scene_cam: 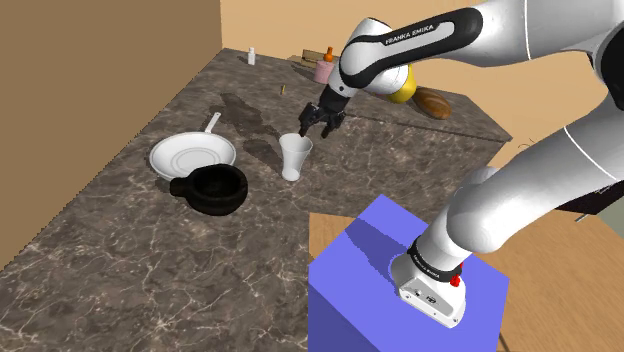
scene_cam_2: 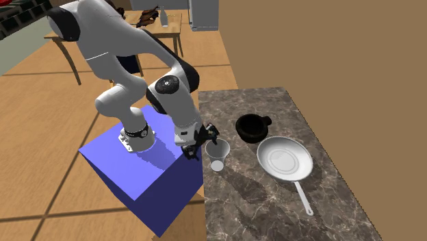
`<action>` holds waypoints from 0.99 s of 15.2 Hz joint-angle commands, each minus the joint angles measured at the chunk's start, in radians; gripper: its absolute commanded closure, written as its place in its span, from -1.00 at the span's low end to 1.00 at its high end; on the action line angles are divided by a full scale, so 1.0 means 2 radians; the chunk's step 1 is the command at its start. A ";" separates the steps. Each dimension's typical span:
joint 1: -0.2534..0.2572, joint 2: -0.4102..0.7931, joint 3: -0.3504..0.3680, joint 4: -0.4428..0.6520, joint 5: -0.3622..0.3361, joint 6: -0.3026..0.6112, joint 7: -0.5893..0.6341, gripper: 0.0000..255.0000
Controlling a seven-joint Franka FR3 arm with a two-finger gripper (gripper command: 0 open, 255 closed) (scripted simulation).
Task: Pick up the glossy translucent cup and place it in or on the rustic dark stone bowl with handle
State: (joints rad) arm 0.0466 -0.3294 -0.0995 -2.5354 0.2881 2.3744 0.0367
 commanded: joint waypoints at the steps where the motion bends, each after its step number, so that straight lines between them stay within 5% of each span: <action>1: 0.004 0.016 -0.001 -0.003 0.011 0.021 -0.006 -1.00; 7: 0.016 0.055 0.000 -0.012 0.034 0.068 -0.021 -1.00; 15: 0.016 0.055 0.000 -0.012 0.034 0.068 -0.021 -1.00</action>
State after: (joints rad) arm 0.0793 -0.2202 -0.0995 -2.5595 0.3560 2.5112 -0.0060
